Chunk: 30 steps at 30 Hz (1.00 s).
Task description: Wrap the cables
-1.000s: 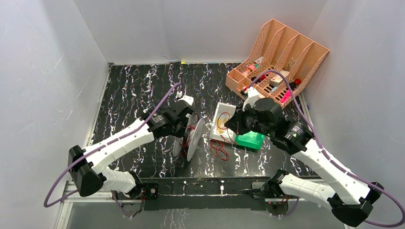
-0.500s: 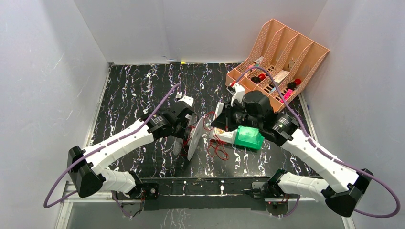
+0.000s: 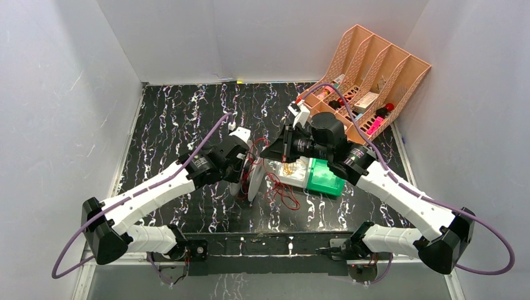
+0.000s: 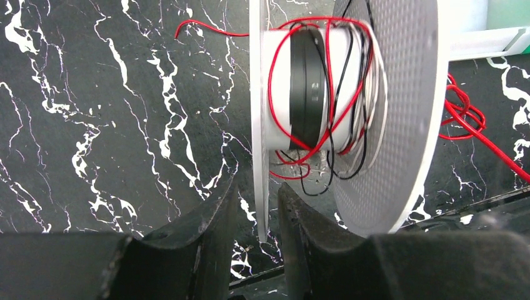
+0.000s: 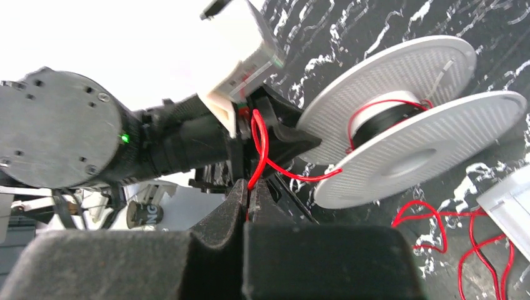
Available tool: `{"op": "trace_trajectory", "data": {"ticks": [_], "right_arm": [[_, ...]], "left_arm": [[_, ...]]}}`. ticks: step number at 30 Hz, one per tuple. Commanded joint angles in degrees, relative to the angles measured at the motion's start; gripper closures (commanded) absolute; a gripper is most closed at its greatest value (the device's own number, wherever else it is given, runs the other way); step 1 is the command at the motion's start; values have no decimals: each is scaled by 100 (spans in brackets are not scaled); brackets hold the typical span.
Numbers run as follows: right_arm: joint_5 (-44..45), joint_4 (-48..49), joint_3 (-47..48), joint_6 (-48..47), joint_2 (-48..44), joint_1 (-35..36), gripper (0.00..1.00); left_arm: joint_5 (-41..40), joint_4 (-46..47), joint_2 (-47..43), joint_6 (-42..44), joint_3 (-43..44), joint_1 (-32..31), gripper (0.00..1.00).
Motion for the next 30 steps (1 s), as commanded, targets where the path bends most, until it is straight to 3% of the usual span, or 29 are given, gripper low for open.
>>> {"op": "trace_trajectory", "data": {"ticks": [1, 8, 13, 24, 30], "right_arm": [[7, 899, -88, 507, -49, -18, 100], [170, 939, -125, 573, -98, -18, 100], [328, 941, -201, 569, -222, -21, 100], [548, 901, -242, 568, -345, -18, 100], [744, 799, -216, 569, -419, -18, 100]], "left_arm": [[-129, 242, -178, 133, -158, -17, 73], [-107, 528, 3, 307, -202, -12, 85], [-109, 619, 115, 394, -201, -12, 100], [68, 703, 58, 345, -296, -16, 100], [550, 895, 34, 351, -334, -17, 100]]}}
